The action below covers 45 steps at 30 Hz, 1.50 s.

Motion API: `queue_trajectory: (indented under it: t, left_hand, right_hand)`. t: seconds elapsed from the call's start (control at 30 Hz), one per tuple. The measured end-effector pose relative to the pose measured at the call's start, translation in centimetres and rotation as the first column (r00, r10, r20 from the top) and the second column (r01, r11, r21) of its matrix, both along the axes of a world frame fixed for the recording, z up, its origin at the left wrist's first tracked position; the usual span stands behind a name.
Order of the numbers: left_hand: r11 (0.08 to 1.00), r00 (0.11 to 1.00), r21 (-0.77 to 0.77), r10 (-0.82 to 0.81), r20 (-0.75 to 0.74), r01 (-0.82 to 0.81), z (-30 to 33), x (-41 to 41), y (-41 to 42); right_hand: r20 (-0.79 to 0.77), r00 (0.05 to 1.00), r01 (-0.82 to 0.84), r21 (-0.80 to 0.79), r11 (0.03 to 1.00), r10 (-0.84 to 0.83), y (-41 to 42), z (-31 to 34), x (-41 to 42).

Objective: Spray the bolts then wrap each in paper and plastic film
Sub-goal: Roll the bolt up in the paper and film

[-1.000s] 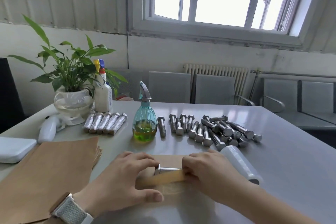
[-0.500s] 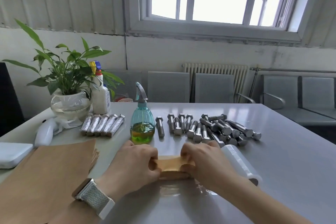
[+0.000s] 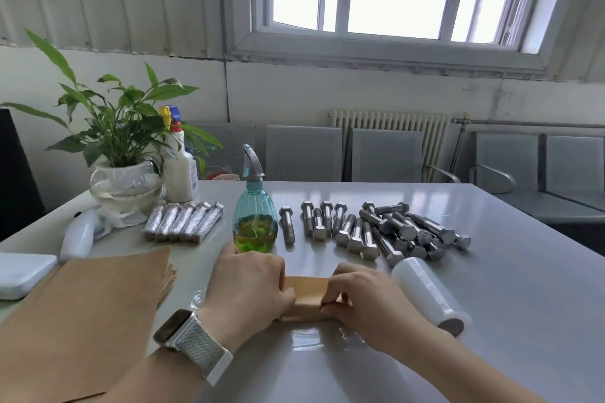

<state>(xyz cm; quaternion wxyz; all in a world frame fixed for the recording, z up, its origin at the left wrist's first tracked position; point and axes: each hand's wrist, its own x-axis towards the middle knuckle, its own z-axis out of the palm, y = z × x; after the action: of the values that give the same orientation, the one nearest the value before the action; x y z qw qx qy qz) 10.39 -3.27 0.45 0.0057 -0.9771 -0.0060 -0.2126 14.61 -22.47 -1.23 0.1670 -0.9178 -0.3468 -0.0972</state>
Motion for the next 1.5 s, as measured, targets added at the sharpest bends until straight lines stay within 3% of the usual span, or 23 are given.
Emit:
queue_trajectory:
  t: [0.1,0.2,0.27,0.43,0.6,0.77,0.93,1.17,1.3,1.37,1.43,1.5]
  left_hand:
    - [0.995,0.990,0.063,-0.078,0.115,0.071,0.2,-0.5,-0.7]
    - [0.944,0.936,0.188,-0.304,0.178,0.271,0.2,-0.9,-1.1]
    - [0.901,0.908,0.257,-0.393,0.144,0.350,-0.3,-1.2,-0.8]
    - [0.900,0.921,0.248,-0.385,0.062,0.359,-1.3,-1.4,0.2]
    - [0.919,0.923,0.085,-0.386,-0.004,0.384,-1.6,-1.0,0.8]
    - [0.950,0.952,-0.087,-0.304,-0.033,0.301,-1.0,-0.5,0.8]
    - [0.904,0.929,-0.335,-0.331,-0.162,0.264,-1.4,0.6,1.2]
    - [0.890,0.917,-0.378,-0.347,-0.197,0.256,-1.2,0.8,1.6]
    - [0.872,0.921,-0.407,-0.359,-0.154,0.272,-1.3,0.4,1.7]
    - [0.864,0.918,-0.416,-0.370,-0.142,0.284,-1.3,0.4,1.9]
    - [0.859,0.916,-0.426,-0.374,-0.147,0.282,-1.3,0.4,1.9]
    - [0.856,0.912,-0.434,-0.379,-0.158,0.281,-1.4,0.4,1.9]
  right_hand:
    - [-0.054,0.998,0.009,0.013,1.000,-0.008,0.1,0.1,0.3]
    - [-0.074,0.997,0.022,-0.002,1.000,-0.022,0.1,-0.1,0.6]
    - [-0.077,0.997,0.030,-0.008,1.000,-0.030,0.2,-0.2,0.6]
    - [-0.111,0.992,0.063,-0.013,0.998,-0.064,0.4,-0.2,0.7]
    - [-0.180,0.982,0.041,-0.036,0.999,-0.047,0.5,0.5,1.1]
    - [-0.232,0.973,-0.002,-0.088,0.996,-0.019,0.7,1.4,1.3]
    - [-0.302,0.953,-0.108,-0.263,0.959,0.024,1.1,2.5,2.1]
    - [-0.494,0.869,-0.301,-0.541,0.786,-0.008,3.2,4.6,4.1]
    - [-0.617,0.775,-0.294,-0.543,0.787,-0.136,3.8,5.3,5.3]
    - [-0.565,0.817,-0.202,-0.468,0.860,-0.115,4.0,5.9,6.1]
    - [-0.387,0.920,-0.095,-0.383,0.919,-0.066,4.0,5.9,7.2]
    - [-0.257,0.965,-0.064,-0.422,0.904,-0.052,4.4,5.1,7.8]
